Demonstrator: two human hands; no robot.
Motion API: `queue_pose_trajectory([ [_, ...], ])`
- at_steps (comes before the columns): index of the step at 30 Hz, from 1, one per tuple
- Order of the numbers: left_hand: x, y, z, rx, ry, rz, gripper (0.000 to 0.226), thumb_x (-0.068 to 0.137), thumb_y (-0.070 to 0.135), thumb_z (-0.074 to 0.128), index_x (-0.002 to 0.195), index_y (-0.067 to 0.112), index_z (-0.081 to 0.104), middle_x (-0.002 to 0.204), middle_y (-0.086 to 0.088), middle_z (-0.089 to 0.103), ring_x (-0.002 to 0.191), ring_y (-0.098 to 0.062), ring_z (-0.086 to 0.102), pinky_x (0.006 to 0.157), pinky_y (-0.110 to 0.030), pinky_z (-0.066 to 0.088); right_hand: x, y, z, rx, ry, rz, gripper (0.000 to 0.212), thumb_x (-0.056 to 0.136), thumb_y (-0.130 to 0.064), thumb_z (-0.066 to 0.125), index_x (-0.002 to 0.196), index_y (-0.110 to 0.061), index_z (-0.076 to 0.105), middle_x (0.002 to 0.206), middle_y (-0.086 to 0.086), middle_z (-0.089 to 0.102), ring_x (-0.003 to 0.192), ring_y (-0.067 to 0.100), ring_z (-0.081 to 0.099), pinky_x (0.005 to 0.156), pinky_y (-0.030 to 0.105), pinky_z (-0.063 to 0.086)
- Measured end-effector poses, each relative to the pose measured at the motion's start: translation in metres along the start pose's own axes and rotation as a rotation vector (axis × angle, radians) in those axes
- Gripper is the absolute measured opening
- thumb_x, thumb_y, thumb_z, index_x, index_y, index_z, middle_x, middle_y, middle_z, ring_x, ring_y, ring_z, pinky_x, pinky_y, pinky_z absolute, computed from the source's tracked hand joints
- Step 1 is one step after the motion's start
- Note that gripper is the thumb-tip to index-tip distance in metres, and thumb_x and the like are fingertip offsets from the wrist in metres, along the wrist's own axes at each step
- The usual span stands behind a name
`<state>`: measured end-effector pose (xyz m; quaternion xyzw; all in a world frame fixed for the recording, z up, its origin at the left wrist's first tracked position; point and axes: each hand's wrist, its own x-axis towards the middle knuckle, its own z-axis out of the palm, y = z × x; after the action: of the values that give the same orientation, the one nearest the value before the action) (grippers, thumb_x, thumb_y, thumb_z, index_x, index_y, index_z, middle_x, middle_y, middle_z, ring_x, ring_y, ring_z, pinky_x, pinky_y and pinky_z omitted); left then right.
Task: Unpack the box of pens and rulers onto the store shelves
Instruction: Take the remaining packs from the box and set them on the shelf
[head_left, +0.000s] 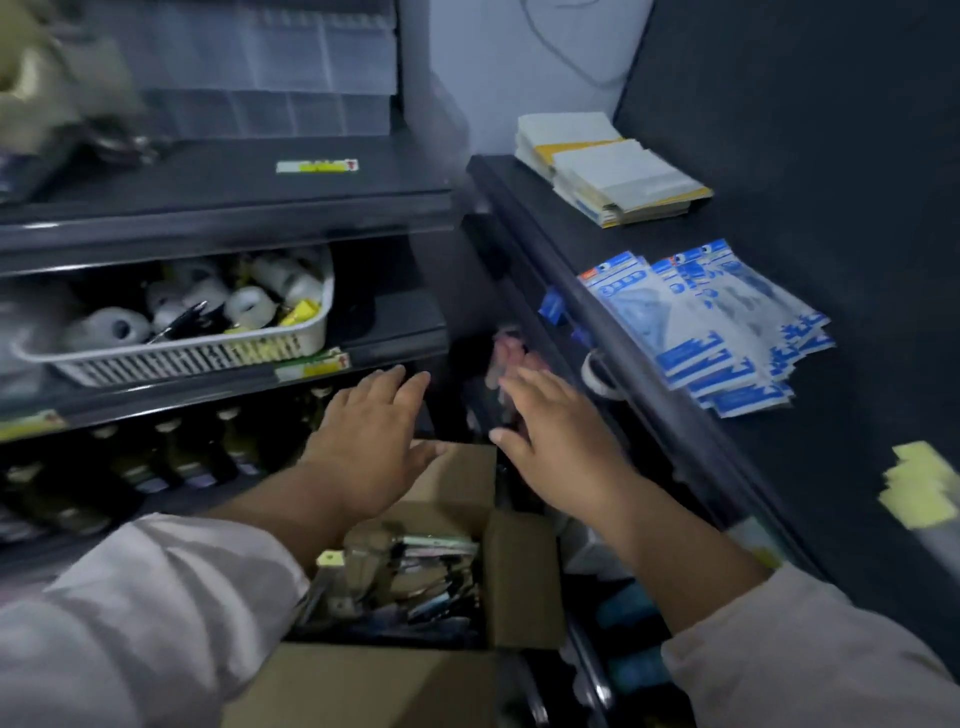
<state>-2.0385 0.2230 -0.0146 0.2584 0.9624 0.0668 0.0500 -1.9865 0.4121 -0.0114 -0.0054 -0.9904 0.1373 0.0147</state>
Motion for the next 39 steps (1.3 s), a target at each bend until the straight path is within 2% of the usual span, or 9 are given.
queue_pose_trajectory([
  [4, -0.037, -0.059, 0.033, 0.014, -0.105, -0.053, 0.076, 0.093, 0.057, 0.039, 0.151, 0.019, 0.007, 0.158, -0.008, 0.012, 0.144, -0.026, 0.013, 0.115, -0.041, 0.02, -0.016, -0.033, 0.053, 0.04, -0.19, 0.034, 0.064, 0.095, -0.044, 0.05, 0.15, -0.022, 0.025, 0.158, 0.0, 0.02, 0.145, 0.018, 0.015, 0.118, 0.036, 0.015],
  [9, -0.055, -0.096, 0.082, -0.019, -0.171, -0.096, 0.075, 0.091, 0.055, 0.044, 0.15, 0.02, 0.012, 0.156, -0.008, 0.017, 0.143, -0.027, 0.018, 0.112, -0.041, 0.022, -0.022, -0.051, 0.108, 0.089, -0.326, 0.07, 0.066, 0.094, -0.042, 0.054, 0.15, -0.024, 0.024, 0.158, -0.002, 0.021, 0.144, 0.018, 0.017, 0.116, 0.033, 0.018],
  [17, -0.055, -0.121, 0.17, -0.192, -0.316, -0.222, 0.071, 0.09, 0.043, 0.055, 0.146, 0.016, 0.022, 0.15, -0.01, 0.027, 0.131, -0.031, 0.038, 0.102, -0.039, 0.038, -0.019, -0.034, 0.199, 0.169, -0.548, 0.158, 0.065, 0.094, -0.038, 0.056, 0.15, -0.022, 0.026, 0.154, 0.0, 0.029, 0.138, 0.021, 0.031, 0.108, 0.033, 0.035],
  [21, -0.052, -0.126, 0.211, -0.285, -0.38, -0.284, 0.077, 0.089, 0.037, 0.06, 0.149, 0.019, 0.017, 0.152, -0.009, 0.026, 0.13, -0.031, 0.04, 0.097, -0.037, 0.04, -0.016, -0.02, 0.243, 0.23, -0.618, 0.138, 0.063, 0.092, -0.032, 0.062, 0.147, -0.026, 0.032, 0.151, -0.001, 0.034, 0.134, 0.019, 0.036, 0.106, 0.028, 0.036],
  [24, -0.048, -0.129, 0.243, -0.344, -0.425, -0.321, 0.079, 0.087, 0.035, 0.064, 0.15, 0.022, 0.017, 0.144, -0.012, 0.04, 0.122, -0.031, 0.049, 0.092, -0.035, 0.044, -0.012, -0.011, 0.277, 0.205, -0.735, 0.147, 0.065, 0.089, -0.033, 0.066, 0.145, -0.021, 0.037, 0.148, -0.001, 0.039, 0.13, 0.02, 0.042, 0.101, 0.028, 0.04],
  [29, -0.036, -0.131, 0.281, -0.444, -0.386, -0.411, 0.07, 0.089, 0.026, 0.061, 0.147, 0.019, 0.023, 0.119, -0.013, 0.061, 0.104, -0.029, 0.059, 0.079, -0.03, 0.046, -0.003, -0.002, 0.327, 0.211, -0.906, 0.178, 0.056, 0.083, -0.027, 0.073, 0.134, -0.022, 0.051, 0.132, 0.001, 0.052, 0.104, 0.016, 0.052, 0.08, 0.021, 0.044],
  [34, -0.021, -0.134, 0.298, -0.747, -0.229, -0.582, 0.059, 0.078, 0.021, 0.075, 0.129, 0.015, 0.045, 0.106, -0.006, 0.063, 0.097, -0.023, 0.061, 0.075, -0.028, 0.046, 0.003, 0.007, 0.367, 0.087, -1.074, 0.168, 0.06, 0.075, -0.032, 0.079, 0.129, -0.019, 0.056, 0.127, 0.003, 0.059, 0.109, 0.022, 0.057, 0.092, 0.034, 0.049],
  [37, -0.021, -0.135, 0.311, -0.78, -0.302, -0.589, 0.03, 0.082, 0.025, 0.071, 0.109, 0.018, 0.059, 0.097, -0.001, 0.063, 0.092, -0.019, 0.06, 0.073, -0.028, 0.045, 0.005, 0.01, 0.382, -0.037, -1.128, 0.099, 0.056, 0.081, -0.029, 0.074, 0.133, -0.02, 0.055, 0.127, 0.004, 0.059, 0.11, 0.023, 0.057, 0.087, 0.03, 0.048],
  [39, -0.02, -0.136, 0.318, -0.722, -0.425, -0.554, 0.017, 0.087, 0.027, 0.065, 0.102, 0.018, 0.065, 0.094, -0.001, 0.063, 0.091, -0.019, 0.059, 0.075, -0.029, 0.046, 0.006, 0.012, 0.388, -0.077, -1.138, 0.047, 0.042, 0.086, -0.028, 0.068, 0.127, -0.02, 0.059, 0.125, 0.005, 0.06, 0.107, 0.023, 0.057, 0.081, 0.027, 0.046],
])
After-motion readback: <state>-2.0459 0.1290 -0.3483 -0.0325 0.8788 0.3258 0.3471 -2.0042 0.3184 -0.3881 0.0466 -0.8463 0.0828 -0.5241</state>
